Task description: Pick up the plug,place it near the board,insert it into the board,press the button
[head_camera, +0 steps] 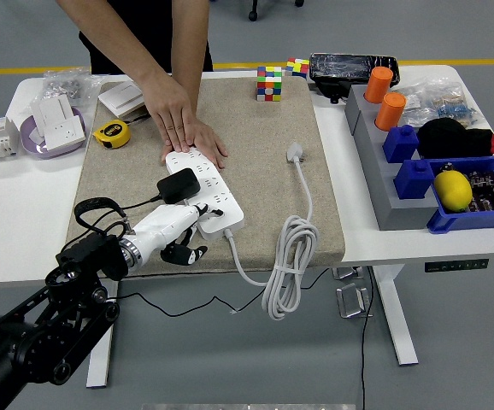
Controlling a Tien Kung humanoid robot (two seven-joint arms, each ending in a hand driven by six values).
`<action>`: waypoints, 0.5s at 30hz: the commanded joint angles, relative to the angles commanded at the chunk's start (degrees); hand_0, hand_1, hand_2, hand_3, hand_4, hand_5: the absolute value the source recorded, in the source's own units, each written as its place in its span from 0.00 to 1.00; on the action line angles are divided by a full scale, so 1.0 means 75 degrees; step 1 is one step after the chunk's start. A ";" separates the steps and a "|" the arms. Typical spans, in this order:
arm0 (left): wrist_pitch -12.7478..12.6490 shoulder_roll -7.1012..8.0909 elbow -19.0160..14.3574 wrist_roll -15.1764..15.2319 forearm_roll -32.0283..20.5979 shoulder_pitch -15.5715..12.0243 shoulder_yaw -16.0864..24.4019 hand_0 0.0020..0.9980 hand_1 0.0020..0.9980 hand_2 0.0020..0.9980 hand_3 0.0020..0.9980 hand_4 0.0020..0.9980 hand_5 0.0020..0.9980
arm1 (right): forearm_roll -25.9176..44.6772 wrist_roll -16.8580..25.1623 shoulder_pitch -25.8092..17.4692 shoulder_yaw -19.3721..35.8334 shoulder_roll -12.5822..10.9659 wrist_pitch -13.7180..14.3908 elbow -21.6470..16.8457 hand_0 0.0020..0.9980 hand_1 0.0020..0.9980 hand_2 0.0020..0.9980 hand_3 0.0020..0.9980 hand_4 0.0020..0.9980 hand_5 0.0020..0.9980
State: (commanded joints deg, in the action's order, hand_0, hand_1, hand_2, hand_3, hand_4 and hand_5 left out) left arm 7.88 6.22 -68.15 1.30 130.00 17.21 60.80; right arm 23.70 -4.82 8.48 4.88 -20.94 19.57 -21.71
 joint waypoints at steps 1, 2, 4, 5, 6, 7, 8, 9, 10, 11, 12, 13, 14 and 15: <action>0.0011 0.0000 0.0006 -0.0001 0.0000 0.0001 -0.0002 0.16 0.02 0.13 0.87 0.66 0.00 | -0.0004 0.0000 0.0001 0.0004 -0.0002 0.0001 -0.0002 0.86 0.86 0.83 0.83 1.00 1.00; 0.0015 0.0000 0.0012 -0.0002 0.0000 0.0004 -0.0005 0.16 0.02 0.13 0.87 0.66 0.00 | -0.0005 0.0000 0.0003 0.0006 -0.0003 0.0000 -0.0003 0.86 0.86 0.83 0.83 1.00 1.00; 0.0017 0.0004 0.0020 -0.0005 0.0000 0.0007 -0.0015 0.16 0.02 0.13 0.87 0.66 0.00 | -0.0001 0.0000 0.0004 0.0007 -0.0004 0.0001 -0.0002 0.86 0.86 0.83 0.83 1.00 1.00; 0.0020 0.0005 0.0024 -0.0005 0.0000 0.0006 -0.0022 0.16 0.02 0.13 0.87 0.66 0.00 | 0.0000 0.0000 0.0003 0.0006 -0.0006 0.0001 -0.0002 0.86 0.86 0.83 0.83 1.00 1.00; 0.0025 0.0003 0.0027 -0.0006 0.0000 0.0005 -0.0024 0.16 0.02 0.13 0.87 0.66 0.00 | 0.0001 0.0000 0.0002 0.0006 -0.0006 0.0001 -0.0001 0.86 0.86 0.83 0.83 1.00 1.00; 0.0028 0.0001 0.0030 -0.0008 0.0000 0.0005 -0.0025 0.16 0.02 0.13 0.87 0.66 0.00 | 0.0004 0.0000 0.0002 0.0003 -0.0007 0.0001 0.0000 0.86 0.86 0.83 0.83 1.00 1.00; 0.0031 0.0000 0.0032 -0.0009 0.0000 0.0005 -0.0027 0.16 0.02 0.13 0.87 0.66 0.00 | 0.0005 -0.0001 0.0001 0.0001 -0.0007 0.0001 0.0000 0.86 0.86 0.83 0.83 1.00 1.00; 0.0032 0.0000 0.0031 -0.0008 0.0000 0.0005 -0.0034 0.16 0.02 0.13 0.87 0.66 0.00 | 0.0005 0.0000 0.0000 0.0000 -0.0007 0.0000 0.0000 0.86 0.86 0.83 0.83 1.00 1.00; 0.0028 0.0000 0.0031 -0.0009 0.0000 0.0004 -0.0033 0.16 0.02 0.13 0.87 0.66 0.00 | 0.0006 0.0000 -0.0001 -0.0004 -0.0007 0.0000 -0.0001 0.86 0.86 0.83 0.83 1.00 1.00; 0.0017 -0.0003 0.0031 -0.0007 0.0000 -0.0001 -0.0023 0.16 0.02 0.13 0.87 0.66 0.00 | 0.0008 0.0000 -0.0002 -0.0012 -0.0007 -0.0001 0.0000 0.86 0.86 0.83 0.83 1.00 1.00; 0.0012 -0.0006 0.0026 -0.0007 0.0000 -0.0008 -0.0004 0.16 0.02 0.13 0.87 0.66 0.00 | 0.0008 0.0000 -0.0007 -0.0019 -0.0005 0.0000 0.0000 0.86 0.86 0.83 0.83 1.00 1.00; 0.0006 -0.0007 0.0017 -0.0005 0.0000 -0.0017 0.0017 0.16 0.02 0.13 0.87 0.66 0.00 | 0.0008 -0.0001 -0.0011 -0.0024 -0.0004 0.0000 0.0000 0.86 0.86 0.83 0.83 1.00 1.00; -0.0007 -0.0009 -0.0001 -0.0002 0.0000 -0.0028 0.0049 0.16 0.02 0.13 0.86 0.66 0.00 | 0.0007 -0.0001 -0.0015 -0.0028 -0.0003 0.0001 0.0000 0.86 0.86 0.83 0.83 1.00 1.00; -0.0015 -0.0011 -0.0010 0.0000 0.0000 -0.0035 0.0066 0.16 0.02 0.13 0.86 0.66 0.00 | 0.0007 -0.0001 -0.0017 -0.0029 -0.0003 0.0002 0.0000 0.86 0.86 0.83 0.83 1.00 1.00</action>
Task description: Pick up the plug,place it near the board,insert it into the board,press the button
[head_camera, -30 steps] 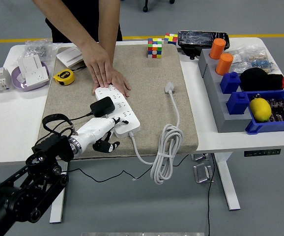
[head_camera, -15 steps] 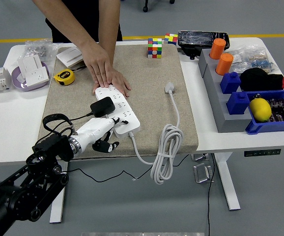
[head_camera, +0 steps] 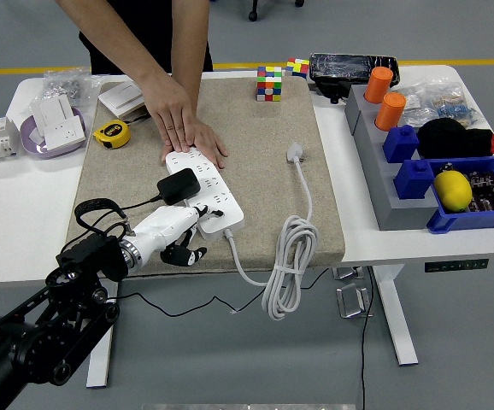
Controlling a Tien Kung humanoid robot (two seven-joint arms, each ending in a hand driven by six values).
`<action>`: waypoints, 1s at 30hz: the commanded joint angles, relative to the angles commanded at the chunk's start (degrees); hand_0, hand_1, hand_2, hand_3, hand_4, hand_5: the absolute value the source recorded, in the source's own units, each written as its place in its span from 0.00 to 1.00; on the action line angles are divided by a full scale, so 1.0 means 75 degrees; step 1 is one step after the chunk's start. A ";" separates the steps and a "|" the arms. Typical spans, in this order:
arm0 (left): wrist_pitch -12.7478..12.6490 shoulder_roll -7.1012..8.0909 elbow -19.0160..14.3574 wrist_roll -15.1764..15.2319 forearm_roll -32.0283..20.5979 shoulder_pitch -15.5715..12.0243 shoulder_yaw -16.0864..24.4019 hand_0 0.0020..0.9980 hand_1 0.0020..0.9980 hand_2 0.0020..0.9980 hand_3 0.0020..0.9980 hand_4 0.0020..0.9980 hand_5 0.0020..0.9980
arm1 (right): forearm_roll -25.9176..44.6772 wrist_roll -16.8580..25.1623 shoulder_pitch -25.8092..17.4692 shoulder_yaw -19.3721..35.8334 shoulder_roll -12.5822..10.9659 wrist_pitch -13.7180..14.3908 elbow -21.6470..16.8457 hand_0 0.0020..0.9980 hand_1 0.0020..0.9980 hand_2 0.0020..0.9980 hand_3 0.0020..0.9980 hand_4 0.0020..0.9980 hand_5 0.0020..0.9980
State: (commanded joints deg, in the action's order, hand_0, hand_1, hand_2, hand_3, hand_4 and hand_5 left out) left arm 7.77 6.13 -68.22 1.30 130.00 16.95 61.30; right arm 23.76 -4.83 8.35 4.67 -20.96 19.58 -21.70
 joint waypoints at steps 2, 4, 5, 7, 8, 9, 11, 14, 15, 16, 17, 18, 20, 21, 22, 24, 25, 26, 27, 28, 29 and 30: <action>-0.0015 -0.0005 -0.0085 0.0002 0.0000 -0.0032 0.0103 0.16 0.02 0.13 0.86 0.66 0.00 | 0.0003 -0.0001 -0.0006 -0.0007 0.0001 0.0000 0.0002 0.86 0.86 0.83 0.83 1.00 1.00; -0.0033 -0.0003 -0.0199 0.0008 0.0000 -0.0073 0.0188 0.16 0.02 0.13 0.86 0.66 0.00 | 0.0004 -0.0004 -0.0012 -0.0007 0.0004 0.0002 0.0003 0.86 0.86 0.83 0.83 1.00 1.00; -0.0047 -0.0007 -0.0290 0.0009 0.0000 -0.0106 0.0251 0.16 0.02 0.13 0.86 0.66 0.00 | 0.0002 -0.0004 -0.0016 -0.0005 0.0005 0.0002 0.0002 0.86 0.86 0.83 0.83 1.00 1.00; -0.0123 -0.0017 -0.0438 0.0013 0.0000 -0.0161 0.0354 0.16 0.02 0.13 0.86 0.66 0.00 | 0.0000 -0.0004 -0.0023 -0.0004 0.0007 0.0004 0.0002 0.86 0.86 0.83 0.83 1.00 1.00; -0.0235 -0.0013 -0.0472 0.0023 0.0000 -0.0169 0.0377 0.16 0.02 0.13 0.86 0.66 0.00 | -0.0005 -0.0004 -0.0026 0.0000 0.0008 0.0007 0.0001 0.86 0.86 0.83 0.83 1.00 1.00; -0.0425 0.0001 -0.0485 0.0041 0.0000 -0.0164 0.0383 0.16 0.02 0.13 0.86 0.66 0.00 | -0.0002 -0.0003 -0.0027 -0.0004 0.0009 0.0008 0.0002 0.86 0.86 0.83 0.83 1.00 1.00; -0.0642 0.0023 -0.0492 0.0072 0.0000 -0.0161 0.0396 0.18 0.06 0.18 0.87 0.64 0.00 | -0.0003 -0.0002 -0.0026 -0.0004 0.0010 0.0010 0.0002 0.86 0.86 0.83 0.83 1.00 1.00; -0.1184 0.0032 -0.0569 0.0132 0.0000 -0.0218 0.0493 0.18 0.06 0.18 0.87 0.64 0.00 | -0.0015 -0.0003 -0.0024 0.0008 0.0014 0.0017 -0.0001 0.86 0.86 0.83 0.83 1.00 1.00; -0.1421 0.0027 -0.0572 0.0141 0.0000 -0.0228 0.0510 0.18 0.06 0.18 0.87 0.64 0.00 | -0.0019 -0.0003 -0.0026 0.0011 0.0015 0.0017 -0.0002 0.86 0.86 0.83 0.83 1.00 1.00; -0.1747 -0.0001 -0.0477 0.0188 0.0000 -0.0225 0.0540 0.18 0.06 0.18 0.87 0.64 0.00 | -0.0007 -0.0010 -0.0034 -0.0004 0.0019 0.0020 0.0003 0.86 0.86 0.83 0.83 1.00 1.00; -0.1951 -0.0016 -0.0432 0.0212 0.0000 -0.0223 0.0561 0.22 0.15 0.33 0.89 0.80 0.16 | 0.0000 -0.0012 -0.0037 -0.0011 0.0022 0.0021 0.0006 0.86 0.86 0.83 0.83 1.00 1.00; -0.2348 -0.0071 -0.0347 0.0266 0.0000 -0.0223 0.0650 0.22 0.15 0.33 0.89 0.80 0.16 | 0.0006 -0.0010 -0.0045 -0.0014 0.0031 0.0021 0.0010 0.86 0.86 0.83 0.83 1.00 1.00; -0.2944 -0.0155 -0.0313 0.0347 0.0000 -0.0219 0.0803 0.22 0.15 0.33 0.89 0.80 0.16 | 0.0004 -0.0011 -0.0055 -0.0011 0.0043 0.0020 0.0010 0.86 0.86 0.83 0.83 1.00 1.00; -0.3225 -0.0185 -0.0322 0.0410 -0.0009 -0.0209 0.0868 0.22 0.15 0.33 0.89 0.80 0.16 | 0.0005 -0.0012 -0.0059 -0.0013 0.0048 0.0021 0.0010 0.86 0.86 0.83 0.83 1.00 1.00; -0.3389 -0.0208 -0.0347 0.0490 -0.0215 -0.0192 0.0929 0.22 0.15 0.33 0.89 0.80 0.16 | 0.0000 -0.0014 -0.0058 -0.0012 0.0051 0.0021 0.0009 0.86 0.86 0.83 0.83 1.00 1.00; -0.3343 -0.0233 -0.0416 0.0600 -0.0790 -0.0151 0.1011 0.42 0.62 0.64 0.92 1.00 0.33 | -0.0006 -0.0014 -0.0057 -0.0003 0.0055 0.0023 0.0008 0.86 0.86 0.83 0.83 1.00 1.00; -0.3190 -0.0244 -0.0469 0.0625 -0.1088 -0.0111 0.1053 0.42 0.62 0.64 0.92 1.00 0.33 | -0.0007 -0.0015 -0.0054 0.0002 0.0057 0.0025 0.0008 0.86 0.86 0.83 0.83 1.00 1.00; -0.3008 -0.0259 -0.0520 0.0616 -0.1435 -0.0074 0.1093 0.42 0.62 0.64 0.92 1.00 0.33 | -0.0011 -0.0017 -0.0050 0.0001 0.0057 0.0026 0.0007 0.86 0.86 0.83 0.83 1.00 1.00; -0.2818 -0.0281 -0.0556 0.0559 -0.1733 -0.0038 0.1140 0.42 0.62 0.64 0.92 1.00 0.33 | -0.0009 -0.0017 -0.0047 -0.0001 0.0055 0.0029 0.0007 0.86 0.86 0.83 0.83 1.00 1.00; -0.2572 -0.0307 -0.0578 0.0480 -0.2080 0.0002 0.1189 0.42 0.62 0.64 0.92 1.00 0.33 | -0.0006 -0.0018 -0.0045 -0.0003 0.0054 0.0031 0.0008 0.86 0.86 0.83 0.83 1.00 1.00; -0.2372 -0.0323 -0.0572 0.0406 -0.2378 0.0036 0.1222 0.86 0.95 0.98 1.00 1.00 0.49 | -0.0005 -0.0019 -0.0044 -0.0003 0.0053 0.0031 0.0009 0.86 0.86 0.83 0.83 1.00 1.00; -0.2133 -0.0336 -0.0533 0.0278 -0.2726 0.0088 0.1254 0.86 0.95 0.98 1.00 1.00 0.49 | -0.0006 -0.0019 -0.0043 0.0000 0.0052 0.0032 0.0007 0.86 0.86 0.83 0.83 1.00 1.00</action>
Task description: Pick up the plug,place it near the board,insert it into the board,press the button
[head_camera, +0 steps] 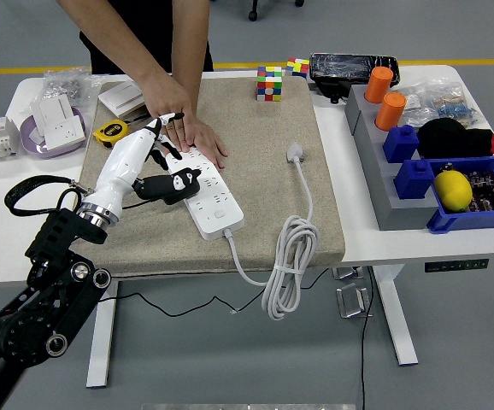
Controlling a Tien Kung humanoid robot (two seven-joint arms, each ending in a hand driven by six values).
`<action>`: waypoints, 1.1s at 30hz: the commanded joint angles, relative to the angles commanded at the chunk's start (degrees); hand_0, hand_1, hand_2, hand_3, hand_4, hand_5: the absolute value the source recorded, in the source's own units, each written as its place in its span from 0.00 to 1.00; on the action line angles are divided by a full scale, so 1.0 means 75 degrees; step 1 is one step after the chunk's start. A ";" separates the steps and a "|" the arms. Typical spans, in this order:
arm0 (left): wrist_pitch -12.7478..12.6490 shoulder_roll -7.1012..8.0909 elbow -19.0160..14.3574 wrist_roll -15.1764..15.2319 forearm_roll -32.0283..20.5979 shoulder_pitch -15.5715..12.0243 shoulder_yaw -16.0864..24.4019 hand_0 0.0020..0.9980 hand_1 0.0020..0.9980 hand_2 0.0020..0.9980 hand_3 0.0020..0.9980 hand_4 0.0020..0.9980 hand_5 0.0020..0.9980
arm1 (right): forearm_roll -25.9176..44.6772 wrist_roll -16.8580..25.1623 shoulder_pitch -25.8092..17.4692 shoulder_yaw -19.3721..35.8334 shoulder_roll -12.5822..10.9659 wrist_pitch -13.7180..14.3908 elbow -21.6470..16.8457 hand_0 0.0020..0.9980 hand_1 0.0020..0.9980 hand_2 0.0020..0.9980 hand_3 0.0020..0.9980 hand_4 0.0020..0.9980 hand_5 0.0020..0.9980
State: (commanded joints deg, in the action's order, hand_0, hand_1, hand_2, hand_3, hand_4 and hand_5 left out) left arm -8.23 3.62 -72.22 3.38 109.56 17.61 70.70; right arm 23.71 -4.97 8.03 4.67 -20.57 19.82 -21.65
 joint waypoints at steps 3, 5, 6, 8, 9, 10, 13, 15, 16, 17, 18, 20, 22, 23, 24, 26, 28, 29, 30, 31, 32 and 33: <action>0.0772 0.0073 0.0215 -0.0490 -0.0392 0.0165 -0.0009 0.86 0.95 0.98 1.00 1.00 0.49 | 0.0010 -0.0003 0.0008 0.0002 0.0002 0.0001 0.0003 0.86 0.86 0.83 0.83 1.00 1.00; 0.1087 0.0161 0.0365 -0.0674 -0.0021 0.0265 -0.0066 1.00 1.00 1.00 1.00 1.00 0.75 | 0.0013 -0.0004 0.0019 0.0007 -0.0002 0.0004 0.0005 0.86 0.86 0.83 0.83 1.00 1.00; 0.1152 0.0189 0.0419 -0.0730 0.0172 0.0302 -0.0086 1.00 1.00 1.00 1.00 1.00 0.75 | 0.0016 -0.0007 0.0018 0.0005 -0.0002 0.0006 0.0006 0.86 0.86 0.83 0.83 1.00 1.00; 0.1052 0.0217 0.0500 -0.0792 0.0631 0.0369 -0.0131 1.00 1.00 1.00 1.00 1.00 0.75 | 0.0025 -0.0010 0.0014 0.0001 -0.0003 0.0003 0.0006 0.86 0.86 0.83 0.83 1.00 1.00; 0.0764 0.0224 0.0561 -0.0737 0.0954 0.0418 -0.0183 1.00 1.00 1.00 1.00 1.00 0.75 | 0.0034 -0.0013 0.0013 -0.0007 -0.0002 0.0005 0.0008 0.86 0.86 0.83 0.83 1.00 1.00; 0.0516 0.0226 0.0607 -0.0665 0.1186 0.0445 -0.0220 1.00 1.00 1.00 1.00 1.00 0.75 | 0.0041 -0.0015 0.0012 -0.0014 0.0000 0.0006 0.0009 0.86 0.86 0.83 0.83 1.00 1.00; -0.0111 0.0204 0.0729 -0.0587 0.1843 0.0506 -0.0290 1.00 1.00 1.00 1.00 1.00 0.65 | 0.0033 -0.0011 0.0016 -0.0006 0.0006 0.0014 0.0007 0.86 0.86 0.83 0.83 1.00 1.00; -0.0350 0.0202 0.0815 -0.0547 0.2348 0.0546 -0.0349 1.00 1.00 1.00 1.00 1.00 0.65 | 0.0025 -0.0008 0.0022 -0.0003 0.0011 0.0020 0.0005 0.86 0.86 0.83 0.83 1.00 1.00; -0.0391 0.0210 0.0873 -0.0524 0.2620 0.0570 -0.0397 1.00 1.00 1.00 1.00 1.00 0.65 | 0.0014 -0.0006 0.0022 0.0005 0.0015 0.0023 0.0001 0.86 0.86 0.83 0.83 1.00 1.00; -0.0403 0.0218 0.0912 -0.0511 0.2726 0.0586 -0.0438 0.95 0.97 0.94 0.94 1.00 0.57 | 0.0008 -0.0005 0.0023 0.0006 0.0017 0.0026 -0.0002 0.86 0.86 0.83 0.83 1.00 1.00; -0.0386 0.0223 0.0939 -0.0511 0.2726 0.0597 -0.0468 0.95 0.97 0.94 0.94 1.00 0.57 | 0.0008 -0.0004 0.0023 0.0005 0.0016 0.0030 -0.0004 0.86 0.86 0.83 0.83 1.00 1.00; -0.0320 0.0218 0.0976 -0.0518 0.2726 0.0609 -0.0489 0.95 0.97 0.94 0.94 1.00 0.57 | 0.0012 -0.0004 0.0019 -0.0006 0.0011 0.0036 -0.0004 0.86 0.86 0.83 0.83 1.00 1.00; -0.0208 0.0203 0.1044 -0.0512 0.2726 0.0634 -0.0496 0.95 0.97 0.94 0.94 1.00 0.57 | 0.0024 -0.0006 0.0007 -0.0016 0.0002 0.0045 -0.0004 0.86 0.86 0.83 0.83 1.00 1.00; -0.0146 0.0193 0.1099 -0.0505 0.2726 0.0649 -0.0496 0.96 0.96 0.92 0.91 1.00 0.58 | 0.0031 -0.0008 -0.0002 -0.0025 -0.0003 0.0049 -0.0004 0.86 0.86 0.83 0.83 1.00 1.00; -0.0100 0.0183 0.1162 -0.0502 0.2726 0.0665 -0.0498 0.96 0.96 0.92 0.91 1.00 0.58 | 0.0043 -0.0009 -0.0010 -0.0034 -0.0008 0.0053 -0.0003 0.86 0.86 0.83 0.83 1.00 1.00; -0.0041 0.0167 0.1304 -0.0513 0.2726 0.0687 -0.0497 0.96 0.96 0.92 0.91 1.00 0.58 | 0.0073 -0.0007 -0.0023 -0.0051 -0.0014 0.0064 0.0000 0.86 0.86 0.83 0.83 1.00 1.00; 0.0066 0.0126 0.1514 -0.0517 0.2726 0.0707 -0.0450 0.96 0.96 0.92 0.91 1.00 0.58 | 0.0077 -0.0006 -0.0035 -0.0059 -0.0020 0.0071 -0.0001 0.86 0.86 0.83 0.83 1.00 1.00; 0.0093 0.0107 0.1611 -0.0512 0.2726 0.0714 -0.0425 1.00 0.98 0.90 0.89 1.00 0.59 | 0.0078 -0.0007 -0.0040 -0.0068 -0.0022 0.0074 -0.0002 0.86 0.86 0.83 0.83 1.00 1.00; 0.0103 0.0098 0.1655 -0.0509 0.2726 0.0717 -0.0414 1.00 0.98 0.90 0.89 1.00 0.59 | 0.0077 -0.0008 -0.0043 -0.0070 -0.0023 0.0075 -0.0003 0.86 0.86 0.83 0.83 1.00 1.00; 0.0089 0.0083 0.1760 -0.0499 0.2726 0.0722 -0.0409 1.00 0.98 0.90 0.89 1.00 0.59 | 0.0074 -0.0007 -0.0052 -0.0070 -0.0024 0.0080 -0.0005 0.86 0.86 0.83 0.83 1.00 1.00; 0.0013 0.0070 0.1839 -0.0489 0.2726 0.0728 -0.0416 1.00 0.98 0.90 0.89 1.00 0.59 | 0.0077 -0.0008 -0.0058 -0.0077 -0.0025 0.0082 -0.0005 0.86 0.86 0.83 0.83 1.00 1.00; -0.0144 0.0056 0.1911 -0.0483 0.2726 0.0729 -0.0427 1.00 0.98 0.90 0.89 1.00 0.59 | 0.0083 -0.0008 -0.0062 -0.0087 -0.0028 0.0086 -0.0004 0.86 0.86 0.83 0.83 1.00 1.00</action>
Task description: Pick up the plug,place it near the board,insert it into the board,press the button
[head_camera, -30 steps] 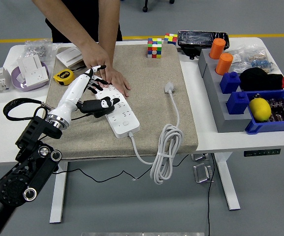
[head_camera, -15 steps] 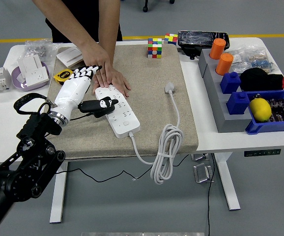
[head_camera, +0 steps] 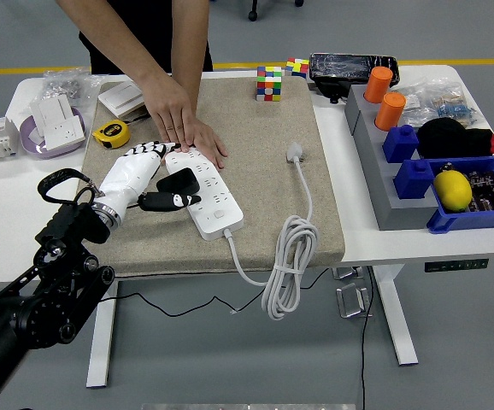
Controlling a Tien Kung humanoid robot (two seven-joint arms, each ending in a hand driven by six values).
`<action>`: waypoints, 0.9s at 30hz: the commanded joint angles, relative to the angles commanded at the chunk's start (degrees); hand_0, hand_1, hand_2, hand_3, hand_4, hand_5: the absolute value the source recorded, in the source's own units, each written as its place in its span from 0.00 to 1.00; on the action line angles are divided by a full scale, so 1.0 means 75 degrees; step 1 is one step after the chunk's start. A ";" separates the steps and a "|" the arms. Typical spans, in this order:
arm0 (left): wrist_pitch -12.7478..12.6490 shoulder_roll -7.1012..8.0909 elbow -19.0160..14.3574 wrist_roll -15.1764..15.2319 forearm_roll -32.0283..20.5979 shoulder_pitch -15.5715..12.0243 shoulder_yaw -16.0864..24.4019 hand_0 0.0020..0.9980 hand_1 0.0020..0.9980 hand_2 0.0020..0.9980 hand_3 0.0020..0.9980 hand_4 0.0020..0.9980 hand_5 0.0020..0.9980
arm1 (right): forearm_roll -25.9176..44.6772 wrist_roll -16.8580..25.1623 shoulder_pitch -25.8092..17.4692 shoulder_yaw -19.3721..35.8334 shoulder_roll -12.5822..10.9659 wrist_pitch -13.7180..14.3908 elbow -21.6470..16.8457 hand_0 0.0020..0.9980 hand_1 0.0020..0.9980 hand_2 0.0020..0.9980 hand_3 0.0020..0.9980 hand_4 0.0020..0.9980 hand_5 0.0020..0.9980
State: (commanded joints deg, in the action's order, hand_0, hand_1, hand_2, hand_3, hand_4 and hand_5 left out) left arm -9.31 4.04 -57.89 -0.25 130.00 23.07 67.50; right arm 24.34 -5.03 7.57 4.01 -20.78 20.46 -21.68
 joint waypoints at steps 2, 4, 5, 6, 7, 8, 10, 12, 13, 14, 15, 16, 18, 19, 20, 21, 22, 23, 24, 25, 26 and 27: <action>-0.0280 -0.0032 0.0112 0.0013 0.0000 0.0004 0.0016 0.95 0.84 0.74 0.79 1.00 0.60 | 0.0006 0.0004 0.0000 -0.0002 -0.0006 0.0008 -0.0001 0.86 0.86 0.83 0.83 1.00 1.00; -0.0454 -0.0067 0.0216 0.0018 0.0000 0.0008 0.0056 0.95 0.84 0.74 0.79 1.00 0.60 | 0.0022 0.0013 -0.0002 0.0006 -0.0005 0.0026 0.0000 0.86 0.86 0.83 0.83 1.00 1.00; -0.0505 -0.0073 0.0268 0.0029 0.0000 0.0015 0.0056 0.95 0.84 0.74 0.79 1.00 0.60 | 0.0028 0.0027 -0.0001 0.0019 -0.0005 0.0049 0.0000 0.86 0.86 0.83 0.83 1.00 1.00; -0.0551 -0.0074 0.0300 0.0038 0.0000 0.0021 0.0047 0.95 0.84 0.74 0.79 1.00 0.60 | 0.0034 0.0036 0.0000 0.0024 -0.0006 0.0066 0.0001 0.86 0.86 0.83 0.83 1.00 1.00; -0.0585 -0.0075 0.0323 0.0041 0.0000 0.0025 0.0042 0.95 0.84 0.74 0.79 1.00 0.60 | 0.0037 0.0042 0.0000 0.0027 -0.0006 0.0077 0.0001 0.86 0.86 0.83 0.83 1.00 1.00; -0.0590 -0.0083 0.0348 0.0040 0.0000 0.0028 0.0052 0.84 0.72 0.64 0.68 1.00 0.59 | 0.0036 0.0048 0.0001 0.0035 -0.0007 0.0088 0.0000 0.85 0.86 0.82 0.83 1.00 1.00; -0.0591 -0.0109 0.0409 0.0041 0.0000 0.0045 0.0081 0.84 0.72 0.64 0.68 1.00 0.59 | 0.0037 0.0056 0.0004 0.0050 -0.0006 0.0104 0.0000 0.85 0.86 0.82 0.83 1.00 1.00; -0.0547 -0.0128 0.0451 0.0034 0.0000 0.0058 0.0087 0.84 0.72 0.64 0.68 1.00 0.59 | 0.0037 0.0058 0.0007 0.0053 -0.0006 0.0110 -0.0001 0.85 0.86 0.82 0.83 1.00 1.00; -0.0526 -0.0142 0.0485 0.0038 0.0000 0.0067 0.0081 0.84 0.72 0.64 0.68 1.00 0.59 | 0.0041 0.0059 0.0011 0.0054 -0.0007 0.0112 0.0000 0.85 0.86 0.82 0.83 1.00 1.00; -0.0512 -0.0155 0.0513 0.0041 0.0000 0.0074 0.0077 0.79 0.70 0.63 0.67 1.00 0.58 | 0.0043 0.0061 0.0013 0.0057 -0.0007 0.0114 0.0001 0.85 0.86 0.82 0.83 1.00 1.00; -0.0503 -0.0172 0.0548 0.0046 0.0000 0.0080 0.0076 0.79 0.70 0.63 0.67 1.00 0.58 | 0.0046 0.0064 0.0017 0.0062 -0.0006 0.0116 0.0001 0.85 0.86 0.82 0.83 1.00 1.00; -0.0504 -0.0184 0.0572 0.0048 0.0000 0.0083 0.0077 0.79 0.70 0.63 0.67 1.00 0.58 | 0.0048 0.0066 0.0019 0.0065 -0.0006 0.0117 0.0000 0.85 0.86 0.82 0.83 1.00 1.00; -0.0516 -0.0219 0.0626 0.0053 0.0000 0.0090 0.0083 0.79 0.70 0.63 0.67 1.00 0.58 | 0.0050 0.0073 0.0027 0.0085 -0.0004 0.0122 0.0000 0.85 0.86 0.82 0.83 1.00 1.00; -0.0508 -0.0232 0.0651 0.0059 0.0000 0.0097 0.0084 0.79 0.70 0.63 0.67 1.00 0.58 | 0.0054 0.0076 0.0030 0.0089 -0.0003 0.0124 0.0000 0.85 0.86 0.82 0.83 1.00 1.00; -0.0503 -0.0244 0.0681 0.0068 0.0000 0.0110 0.0082 0.69 0.67 0.63 0.67 1.00 0.54 | 0.0061 0.0077 0.0036 0.0085 -0.0003 0.0124 0.0001 0.85 0.85 0.82 0.83 1.00 1.00; -0.0504 -0.0251 0.0699 0.0073 0.0000 0.0118 0.0081 0.69 0.67 0.63 0.67 1.00 0.54 | 0.0065 0.0076 0.0038 0.0083 -0.0004 0.0124 0.0002 0.85 0.85 0.82 0.83 1.00 1.00; -0.0511 -0.0260 0.0719 0.0081 0.0000 0.0132 0.0083 0.69 0.67 0.63 0.67 1.00 0.54 | 0.0066 0.0076 0.0047 0.0083 -0.0006 0.0126 0.0002 0.85 0.85 0.82 0.83 1.00 1.00; -0.0532 -0.0271 0.0735 0.0085 0.0000 0.0145 0.0083 0.69 0.67 0.63 0.67 1.00 0.54 | 0.0066 0.0077 0.0054 0.0086 -0.0008 0.0126 0.0001 0.85 0.85 0.82 0.83 1.00 1.00; -0.0562 -0.0280 0.0747 0.0085 0.0000 0.0156 0.0084 0.69 0.67 0.63 0.67 1.00 0.54 | 0.0064 0.0076 0.0059 0.0087 -0.0008 0.0124 0.0001 0.85 0.85 0.82 0.83 1.00 1.00; -0.0588 -0.0288 0.0760 0.0086 0.0000 0.0166 0.0089 0.69 0.67 0.63 0.67 1.00 0.54 | 0.0059 0.0075 0.0064 0.0091 -0.0009 0.0124 0.0000 0.85 0.85 0.82 0.83 1.00 1.00; -0.0622 -0.0294 0.0774 0.0089 0.0000 0.0176 0.0091 0.54 0.57 0.50 0.49 1.00 0.40 | 0.0059 0.0075 0.0069 0.0096 -0.0010 0.0125 0.0000 0.85 0.85 0.82 0.82 1.00 1.00; -0.0659 -0.0298 0.0789 0.0091 0.0000 0.0185 0.0093 0.54 0.57 0.50 0.49 1.00 0.40 | 0.0061 0.0075 0.0073 0.0099 -0.0011 0.0127 0.0002 0.85 0.85 0.82 0.82 1.00 1.00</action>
State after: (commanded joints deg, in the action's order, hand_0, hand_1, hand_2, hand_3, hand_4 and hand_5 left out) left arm -14.25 1.80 -51.98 0.44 130.00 24.46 68.20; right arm 24.80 -4.47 8.12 4.75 -20.86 21.41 -21.67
